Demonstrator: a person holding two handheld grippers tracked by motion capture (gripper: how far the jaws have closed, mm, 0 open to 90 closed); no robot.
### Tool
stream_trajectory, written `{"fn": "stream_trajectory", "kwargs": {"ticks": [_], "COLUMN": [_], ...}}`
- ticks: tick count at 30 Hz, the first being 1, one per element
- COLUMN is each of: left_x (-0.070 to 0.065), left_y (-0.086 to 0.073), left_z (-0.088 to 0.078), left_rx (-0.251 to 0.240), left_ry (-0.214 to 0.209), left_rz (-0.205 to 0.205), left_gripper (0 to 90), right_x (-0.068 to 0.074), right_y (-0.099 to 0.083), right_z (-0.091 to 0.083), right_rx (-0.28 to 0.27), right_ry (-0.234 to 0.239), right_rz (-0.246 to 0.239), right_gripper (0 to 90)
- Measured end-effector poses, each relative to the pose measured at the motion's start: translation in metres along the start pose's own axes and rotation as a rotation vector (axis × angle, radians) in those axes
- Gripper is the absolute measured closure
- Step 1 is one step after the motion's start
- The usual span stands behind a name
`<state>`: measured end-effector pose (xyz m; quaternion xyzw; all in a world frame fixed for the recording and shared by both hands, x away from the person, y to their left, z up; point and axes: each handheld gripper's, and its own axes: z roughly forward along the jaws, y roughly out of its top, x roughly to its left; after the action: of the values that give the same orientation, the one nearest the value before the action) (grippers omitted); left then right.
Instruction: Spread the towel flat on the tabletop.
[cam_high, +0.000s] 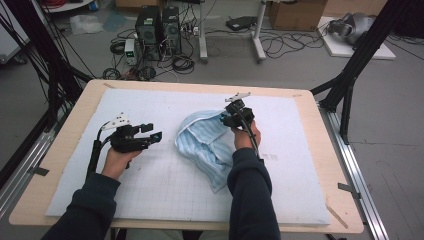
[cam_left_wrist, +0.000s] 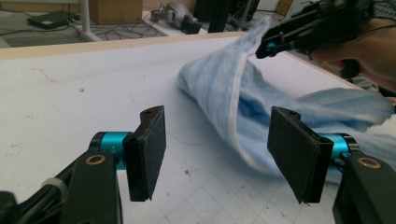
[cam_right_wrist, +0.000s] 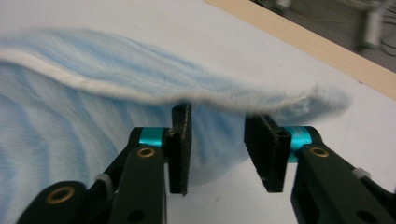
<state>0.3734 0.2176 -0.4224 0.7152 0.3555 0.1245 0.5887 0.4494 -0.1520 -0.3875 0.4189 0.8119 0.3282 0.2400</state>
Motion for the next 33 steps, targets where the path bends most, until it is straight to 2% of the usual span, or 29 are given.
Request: {"fn": "stream_trajectory", "kwargs": {"ticks": [1, 3, 5, 7, 8, 11, 15, 17, 18, 20, 22, 24, 28, 30, 33], "left_x": [0.000, -0.001, -0.001, -0.001, -0.001, -0.001, -0.002, -0.003, -0.003, -0.003, -0.002, -0.001, -0.003, -0.004, -0.004], "left_y": [0.000, 0.000, 0.000, -0.001, -0.001, -0.001, -0.002, -0.002, -0.002, -0.002, -0.002, -0.002, -0.003, -0.003, -0.004], "left_z": [0.000, 0.001, 0.001, 0.001, 0.001, 0.001, 0.002, 0.003, 0.003, 0.002, 0.002, 0.002, 0.003, 0.004, 0.004], "left_rx": [0.001, 0.002, 0.005, 0.004, 0.003, 0.001, 0.003, 0.005, 0.006, 0.005, 0.006, 0.005, 0.009, 0.011, 0.015], "left_ry": [0.000, 0.002, 0.000, 0.002, 0.004, 0.005, 0.000, 0.000, 0.000, 0.002, 0.002, 0.004, 0.002, 0.004, 0.001], "left_rz": [-0.001, 0.000, 0.004, 0.003, 0.002, -0.001, 0.003, 0.002, 0.003, -0.001, 0.000, -0.002, 0.000, 0.002, 0.003], "left_gripper": [37.4, 37.4, 37.5, 37.5, 37.5, 37.4, 37.4, 37.5, 37.5, 37.5, 37.5, 37.6, 37.9, 38.1, 38.3], "right_x": [0.001, 0.002, 0.008, 0.020, 0.028, 0.055, 0.082, 0.088, 0.088, 0.084, 0.077, 0.066, 0.040, 0.025, 0.000], "right_y": [0.000, 0.000, -0.002, -0.005, -0.007, -0.018, -0.034, -0.039, -0.042, -0.044, -0.043, -0.042, -0.044, -0.045, -0.050], "right_z": [-0.007, -0.021, -0.035, -0.046, -0.051, -0.056, -0.049, -0.041, -0.036, -0.033, -0.037, -0.043, -0.054, -0.057, -0.056], "right_rx": [-0.011, -0.049, -0.085, -0.102, -0.102, -0.089, -0.013, 0.033, 0.068, 0.087, 0.056, 0.015, -0.032, -0.041, -0.035], "right_ry": [0.006, 0.069, 0.123, 0.172, 0.209, 0.282, 0.321, 0.307, 0.284, 0.273, 0.240, 0.207, 0.099, 0.038, -0.028], "right_rz": [-0.011, -0.015, -0.029, -0.073, -0.092, -0.165, -0.241, -0.251, -0.257, -0.264, -0.266, -0.211, -0.142, -0.115, -0.044], "right_gripper": [57.0, 54.3, 53.7, 53.0, 53.0, 54.3, 57.9, 62.3, 68.2, 86.1, 87.2, 87.4, 87.5, 87.5, 87.5]}}
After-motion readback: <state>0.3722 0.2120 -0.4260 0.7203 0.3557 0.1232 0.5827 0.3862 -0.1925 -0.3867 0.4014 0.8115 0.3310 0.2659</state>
